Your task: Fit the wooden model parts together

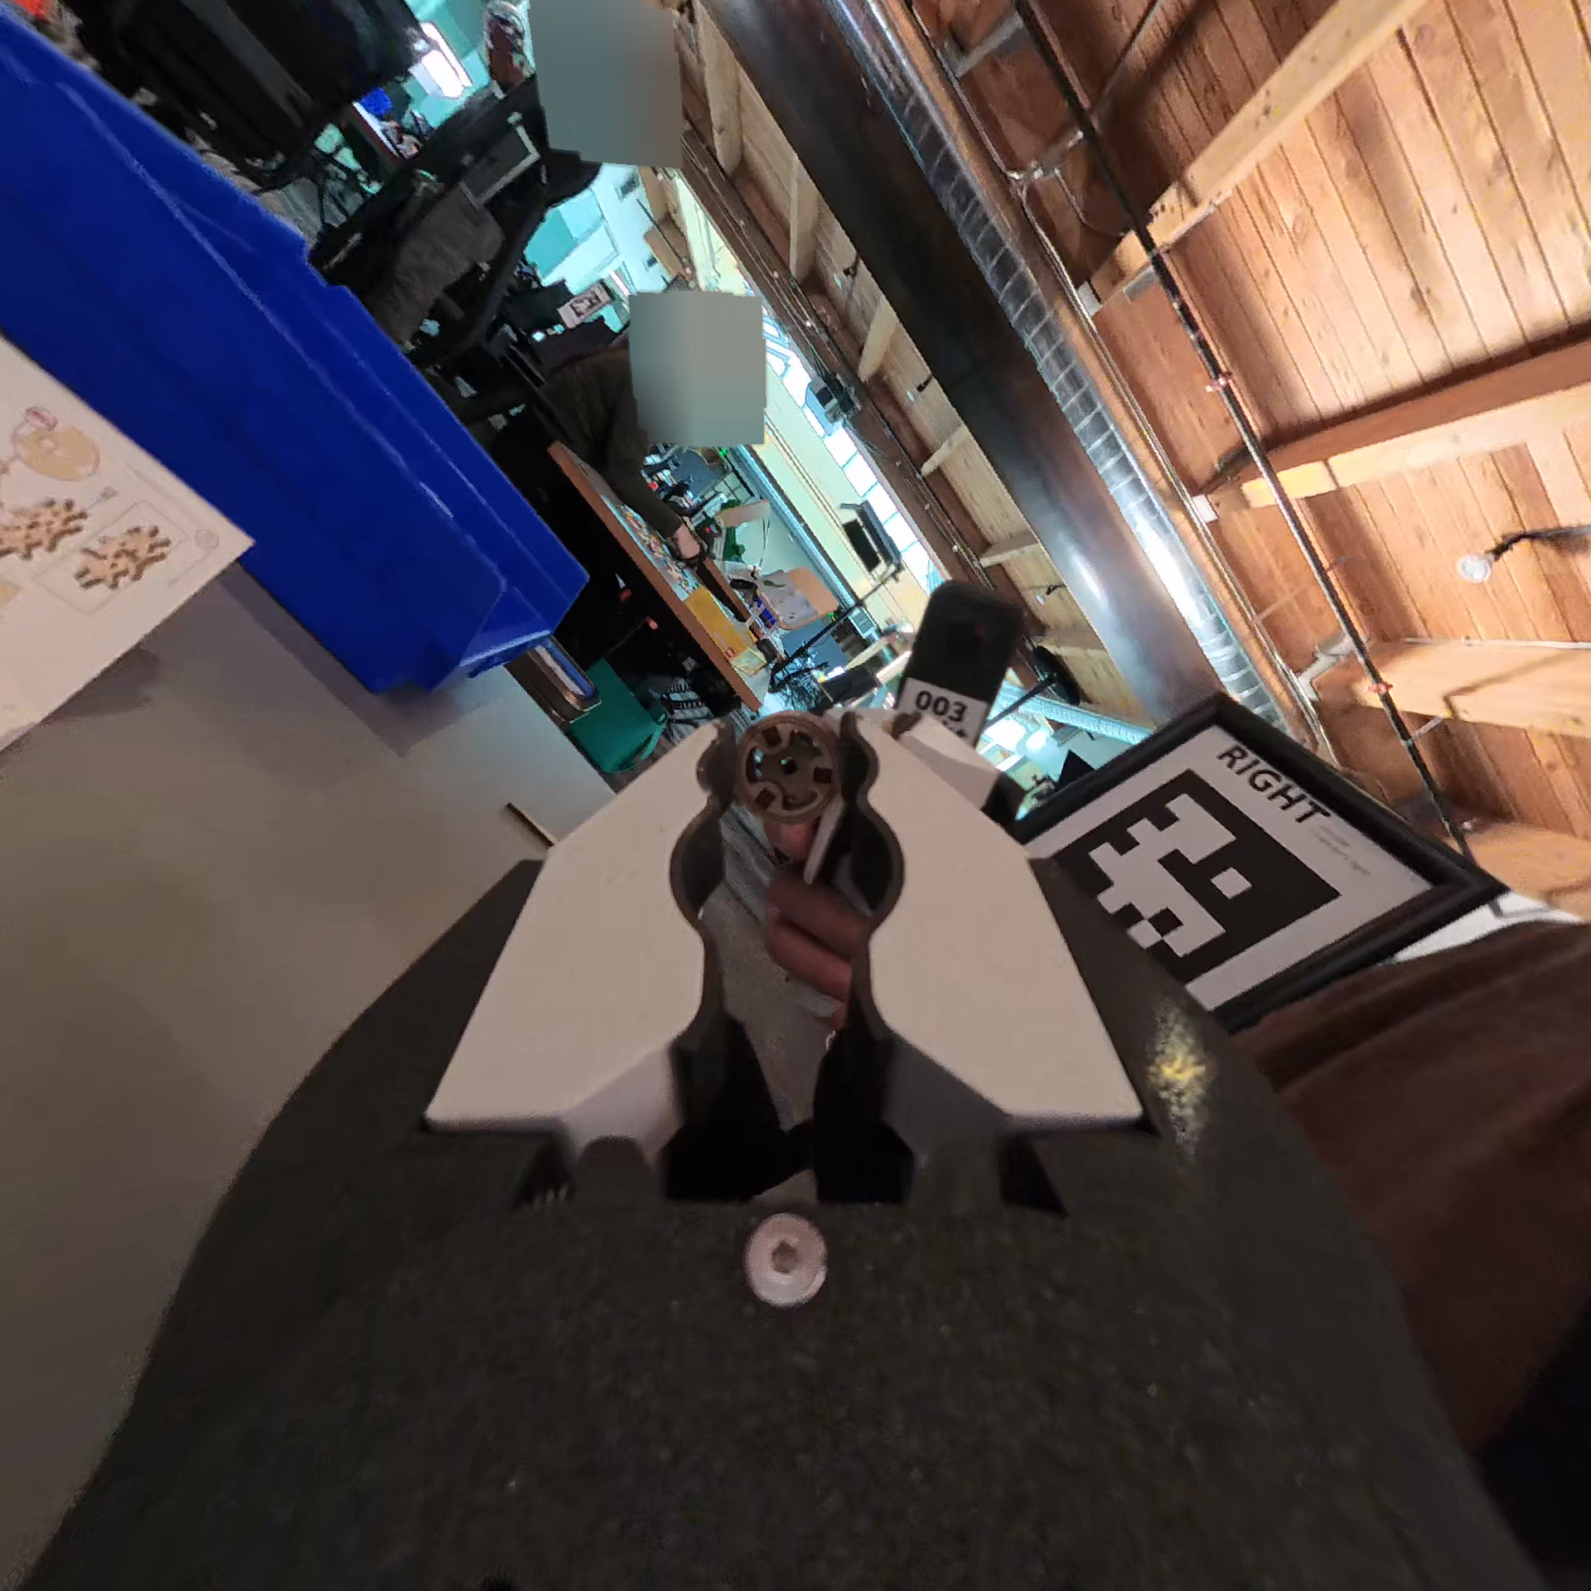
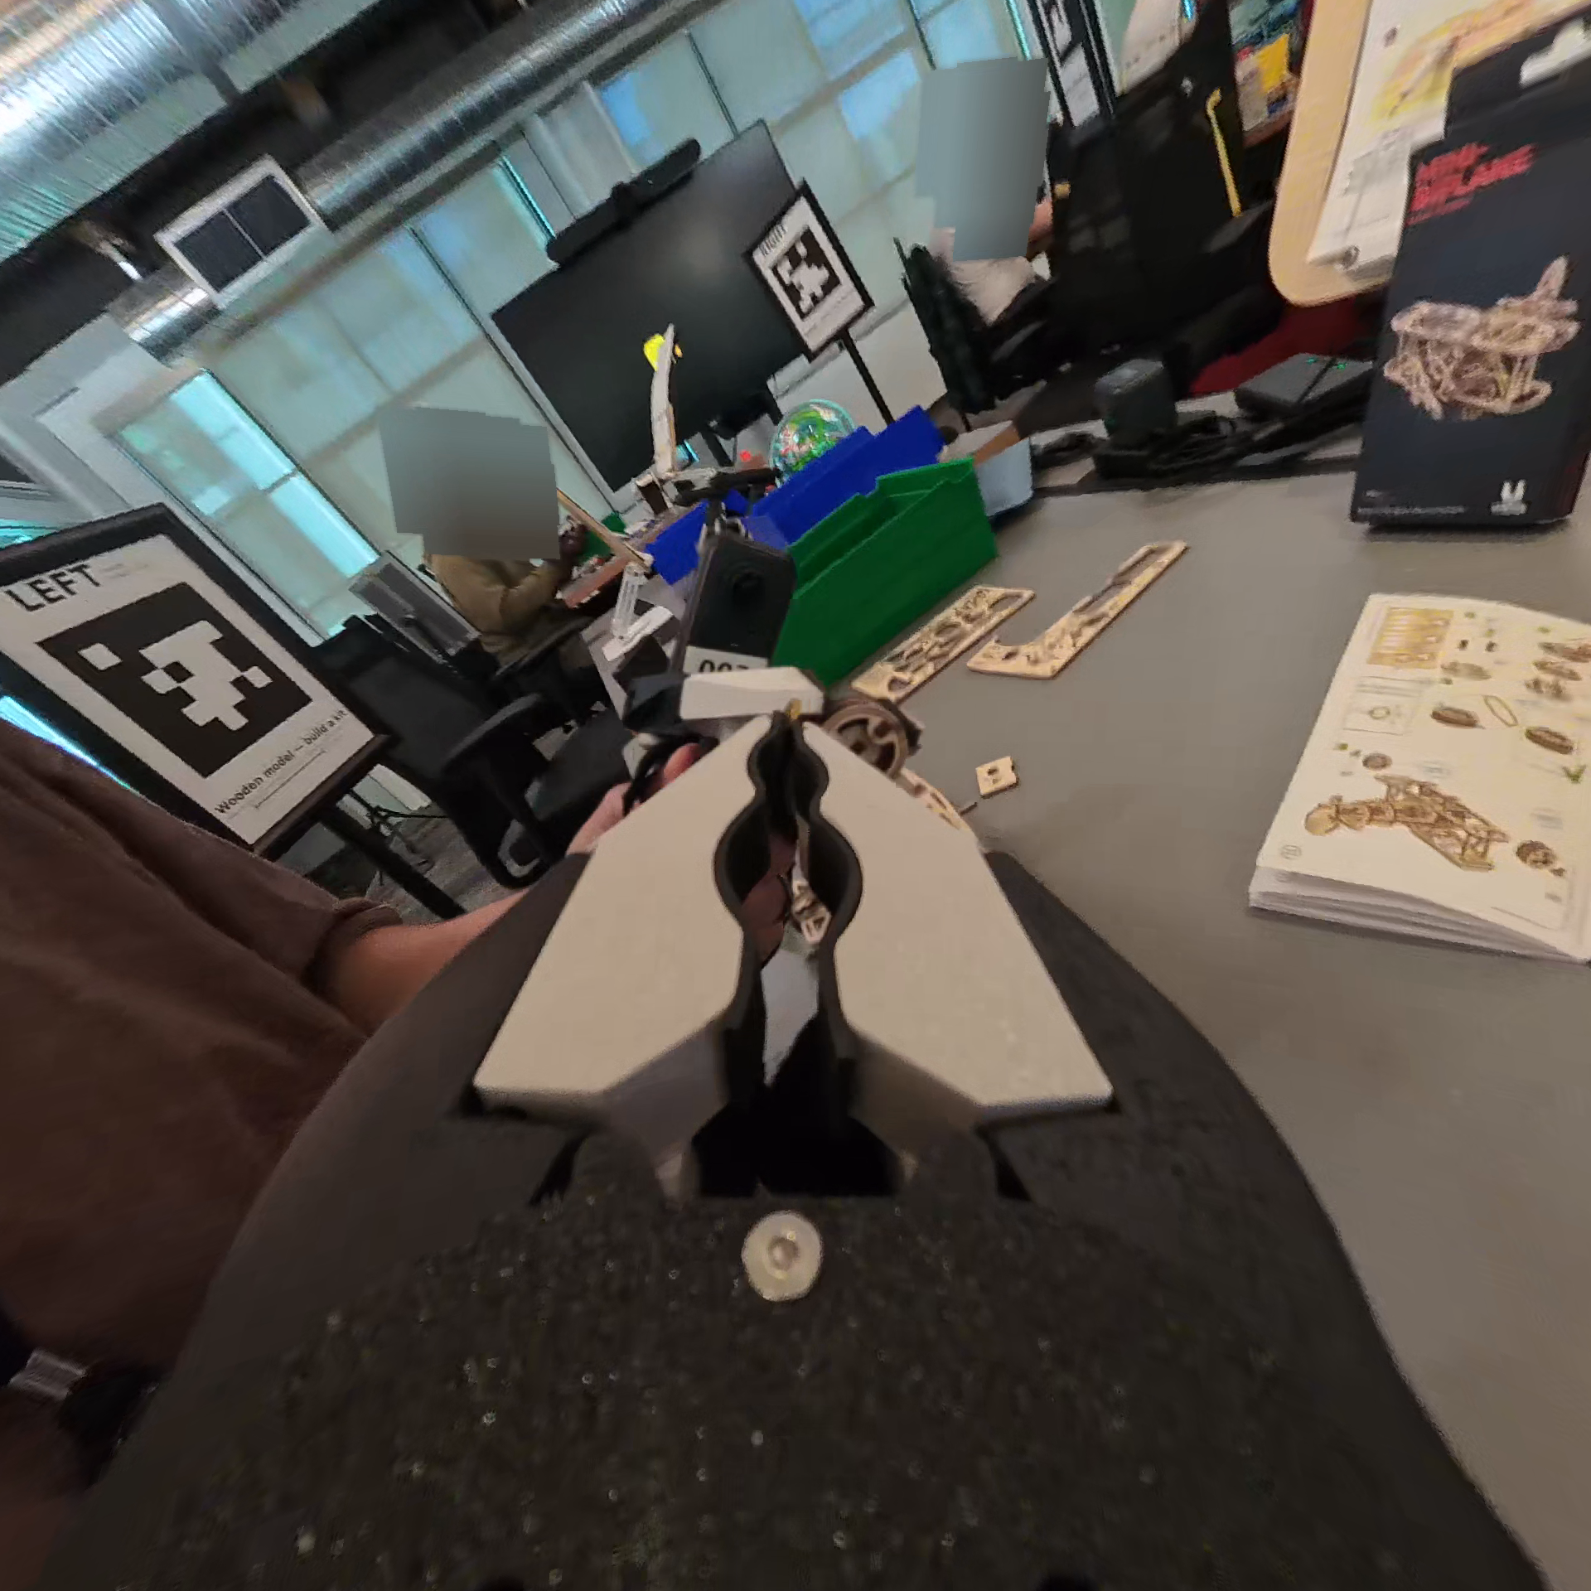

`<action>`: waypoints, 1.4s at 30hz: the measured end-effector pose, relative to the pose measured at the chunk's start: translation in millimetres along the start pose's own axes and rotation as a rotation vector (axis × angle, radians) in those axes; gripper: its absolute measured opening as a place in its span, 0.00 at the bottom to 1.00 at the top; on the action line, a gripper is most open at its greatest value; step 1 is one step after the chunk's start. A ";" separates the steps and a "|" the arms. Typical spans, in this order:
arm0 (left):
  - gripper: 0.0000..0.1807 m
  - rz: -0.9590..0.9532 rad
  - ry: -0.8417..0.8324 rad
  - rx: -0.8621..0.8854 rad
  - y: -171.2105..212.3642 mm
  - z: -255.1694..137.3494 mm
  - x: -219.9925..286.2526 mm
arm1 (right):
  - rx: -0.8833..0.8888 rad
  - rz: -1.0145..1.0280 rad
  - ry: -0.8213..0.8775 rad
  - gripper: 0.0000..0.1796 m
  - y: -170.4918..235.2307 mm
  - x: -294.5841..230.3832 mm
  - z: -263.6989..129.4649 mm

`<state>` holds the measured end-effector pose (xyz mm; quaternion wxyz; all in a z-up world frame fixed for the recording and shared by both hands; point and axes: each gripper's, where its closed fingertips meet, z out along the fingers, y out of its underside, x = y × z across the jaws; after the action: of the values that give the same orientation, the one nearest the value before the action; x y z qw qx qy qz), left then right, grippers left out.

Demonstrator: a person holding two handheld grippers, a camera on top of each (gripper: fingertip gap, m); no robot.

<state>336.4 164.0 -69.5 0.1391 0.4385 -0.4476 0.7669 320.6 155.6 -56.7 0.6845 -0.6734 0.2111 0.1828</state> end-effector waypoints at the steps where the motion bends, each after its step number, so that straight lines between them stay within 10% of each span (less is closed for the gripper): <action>1: 0.12 -0.014 0.003 0.008 1.8 0.7 -2.1 | -0.018 0.008 0.003 0.00 3.0 1.6 -0.4; 24: 0.12 -0.023 -0.083 -0.010 24.1 5.8 -20.9 | -0.077 0.101 0.094 0.00 28.6 31.5 -8.6; 34: 0.12 0.214 -0.346 -0.314 88.4 -13.5 -63.2 | -0.655 0.185 0.296 0.00 169.7 99.3 -56.2; 42: 0.12 0.212 -0.234 -0.331 94.3 -15.7 -49.2 | -0.648 0.017 0.286 0.09 165.9 99.2 -61.5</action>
<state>299.1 132.7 -165.3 0.0748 0.4460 -0.6240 0.6373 313.0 95.2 -250.2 0.3973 -0.8727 0.2413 0.1498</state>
